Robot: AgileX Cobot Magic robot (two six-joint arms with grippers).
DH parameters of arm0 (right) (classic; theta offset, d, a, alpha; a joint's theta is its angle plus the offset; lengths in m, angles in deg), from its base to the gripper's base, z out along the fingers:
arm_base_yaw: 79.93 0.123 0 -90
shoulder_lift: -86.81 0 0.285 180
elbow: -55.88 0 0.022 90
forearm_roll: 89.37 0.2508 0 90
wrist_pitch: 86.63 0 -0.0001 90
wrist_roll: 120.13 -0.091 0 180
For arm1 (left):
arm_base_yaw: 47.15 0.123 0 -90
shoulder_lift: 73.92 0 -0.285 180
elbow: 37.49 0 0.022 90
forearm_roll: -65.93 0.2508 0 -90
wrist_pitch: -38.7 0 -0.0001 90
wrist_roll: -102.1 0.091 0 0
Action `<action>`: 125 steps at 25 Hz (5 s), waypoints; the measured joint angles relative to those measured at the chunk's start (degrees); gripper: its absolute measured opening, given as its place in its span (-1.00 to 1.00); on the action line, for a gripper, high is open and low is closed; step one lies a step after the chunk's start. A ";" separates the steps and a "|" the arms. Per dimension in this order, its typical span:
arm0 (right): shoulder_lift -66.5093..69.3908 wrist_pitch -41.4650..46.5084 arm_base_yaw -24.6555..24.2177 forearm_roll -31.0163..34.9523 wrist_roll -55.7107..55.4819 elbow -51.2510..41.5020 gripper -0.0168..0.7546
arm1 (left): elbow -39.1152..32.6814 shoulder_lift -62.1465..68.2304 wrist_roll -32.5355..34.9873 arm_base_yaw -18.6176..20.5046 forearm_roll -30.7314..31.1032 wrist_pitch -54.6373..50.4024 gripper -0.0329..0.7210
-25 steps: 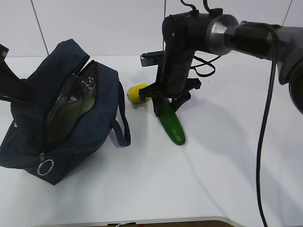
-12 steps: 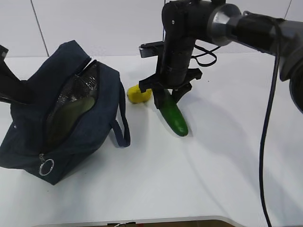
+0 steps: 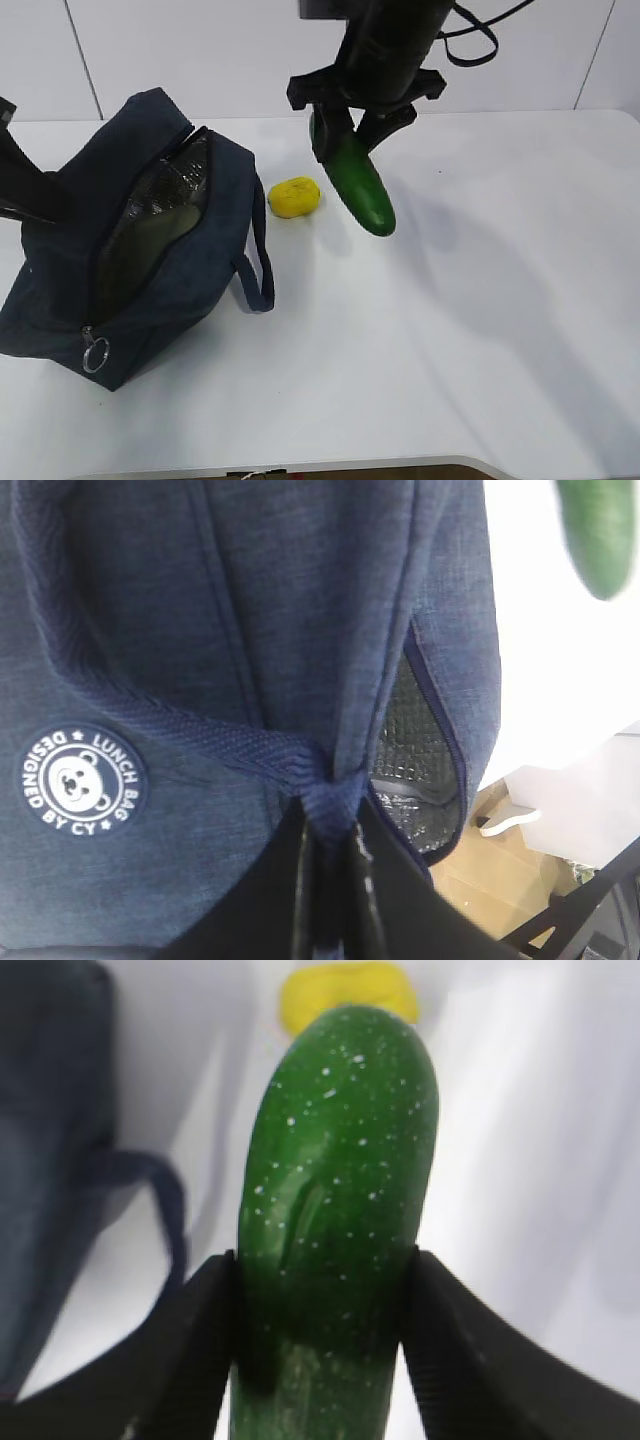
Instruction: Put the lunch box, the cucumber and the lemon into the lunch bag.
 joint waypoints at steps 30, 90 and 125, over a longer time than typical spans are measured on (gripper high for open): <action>3.46 -1.79 1.30 45.12 12.18 -6.50 0.09 | 0.00 0.00 2.21 0.00 -6.17 -0.38 -0.91; -0.07 -8.95 3.28 17.72 16.93 -3.03 0.51 | 0.00 0.00 1.88 9.84 1.71 -0.71 -0.91; 8.78 -18.39 3.28 -3.55 66.72 -0.48 0.57 | 0.00 0.00 1.74 12.46 5.22 0.26 -0.91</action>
